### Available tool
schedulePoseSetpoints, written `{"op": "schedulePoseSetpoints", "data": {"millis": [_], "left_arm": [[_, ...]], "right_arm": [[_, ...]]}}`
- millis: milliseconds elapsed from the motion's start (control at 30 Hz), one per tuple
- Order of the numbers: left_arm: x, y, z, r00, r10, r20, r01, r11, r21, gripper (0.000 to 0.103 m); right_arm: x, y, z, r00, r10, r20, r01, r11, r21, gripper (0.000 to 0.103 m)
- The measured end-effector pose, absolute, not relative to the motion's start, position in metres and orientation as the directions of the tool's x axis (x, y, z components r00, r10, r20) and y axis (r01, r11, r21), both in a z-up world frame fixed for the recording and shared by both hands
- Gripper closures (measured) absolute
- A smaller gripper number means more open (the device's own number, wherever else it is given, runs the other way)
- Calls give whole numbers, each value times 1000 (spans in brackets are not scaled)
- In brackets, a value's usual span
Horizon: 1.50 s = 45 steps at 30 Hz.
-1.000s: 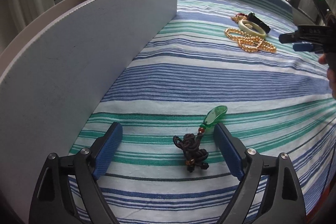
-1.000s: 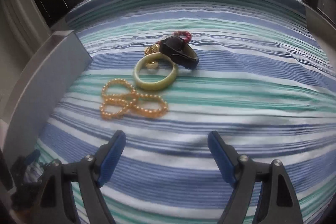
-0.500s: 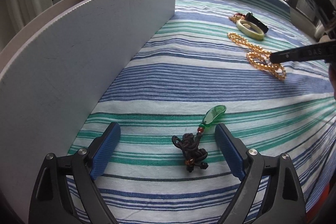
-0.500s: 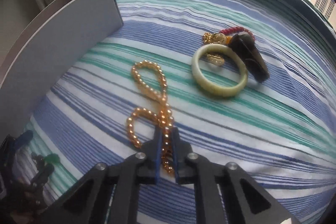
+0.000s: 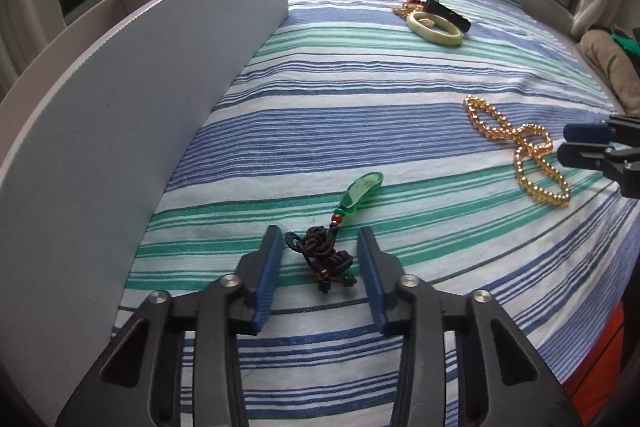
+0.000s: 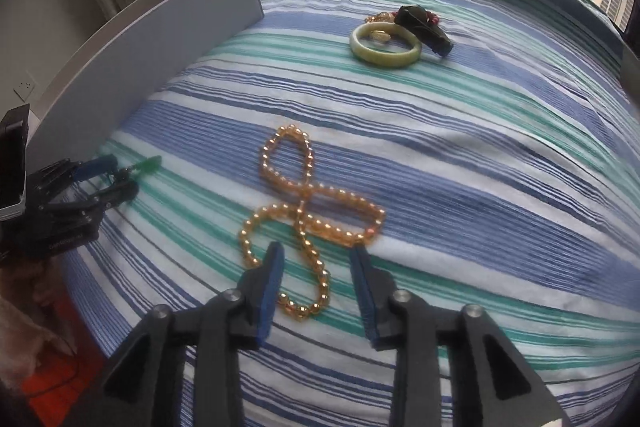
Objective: Organize jewelry
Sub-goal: 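Grasp the green pendant cord with the left tool while the right tool grasps the gold bead necklace, then carry the pendant and necklace into the white box and open both tools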
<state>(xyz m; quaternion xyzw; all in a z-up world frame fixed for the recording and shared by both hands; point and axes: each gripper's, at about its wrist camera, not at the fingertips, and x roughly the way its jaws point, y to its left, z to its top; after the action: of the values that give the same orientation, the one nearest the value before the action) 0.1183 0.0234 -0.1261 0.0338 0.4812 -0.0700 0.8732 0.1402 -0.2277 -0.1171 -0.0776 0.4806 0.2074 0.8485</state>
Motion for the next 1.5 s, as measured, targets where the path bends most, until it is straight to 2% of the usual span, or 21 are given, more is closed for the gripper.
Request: {"op": "schedulePoseSetpoints", "data": {"millis": [33,133,200,233,267,300,467,600,767,967,1067,1167,1267,1400,1500], "left_arm": [[117,22,-125,522,-85,-848,153,988,-5,89],[114,25,-124,512,-103,-853,128,991,-43,92],[112,31,-123,498,-156,-853,113,987,-115,93],[110,35,-121,495,-180,-850,102,984,-149,93],[107,39,-117,496,-196,-846,94,981,-172,93],[104,42,-112,502,-205,-840,89,979,-185,93],[87,59,-76,549,-237,-802,83,970,-230,93],[81,73,-48,587,-264,-765,71,959,-276,93],[68,96,-3,640,-285,-713,63,945,-321,93],[54,163,64,722,-192,-665,-38,948,-315,93],[51,199,83,746,-89,-660,-120,957,-264,93],[52,227,89,743,-9,-670,-183,959,-216,93],[61,243,82,720,18,-694,-208,959,-192,93],[82,250,52,676,16,-737,-226,956,-186,93],[101,254,24,637,-1,-771,-249,946,-207,93]], "right_arm": [[142,-225,-116,455,275,-847,-445,894,51,53],[153,-213,-133,392,226,-892,-468,883,18,53],[153,-202,-135,449,226,-864,-499,866,-32,51],[156,-197,-141,431,217,-876,-525,850,-48,59],[157,-197,-140,445,227,-866,-525,850,-47,73],[159,-197,-139,433,223,-873,-519,854,-39,95],[152,-210,-115,395,329,-858,-498,861,101,95],[145,-225,-70,415,463,-783,-470,846,251,95],[138,-221,-7,454,561,-692,-509,801,316,95],[144,-178,64,465,644,-608,-605,732,313,95],[147,-152,102,478,690,-544,-654,693,305,95],[154,-121,137,468,739,-485,-695,647,314,95],[164,-84,164,451,773,-446,-729,607,315,95],[189,-29,173,435,781,-448,-748,591,303,95],[217,11,160,428,764,-483,-747,600,287,95]]}}
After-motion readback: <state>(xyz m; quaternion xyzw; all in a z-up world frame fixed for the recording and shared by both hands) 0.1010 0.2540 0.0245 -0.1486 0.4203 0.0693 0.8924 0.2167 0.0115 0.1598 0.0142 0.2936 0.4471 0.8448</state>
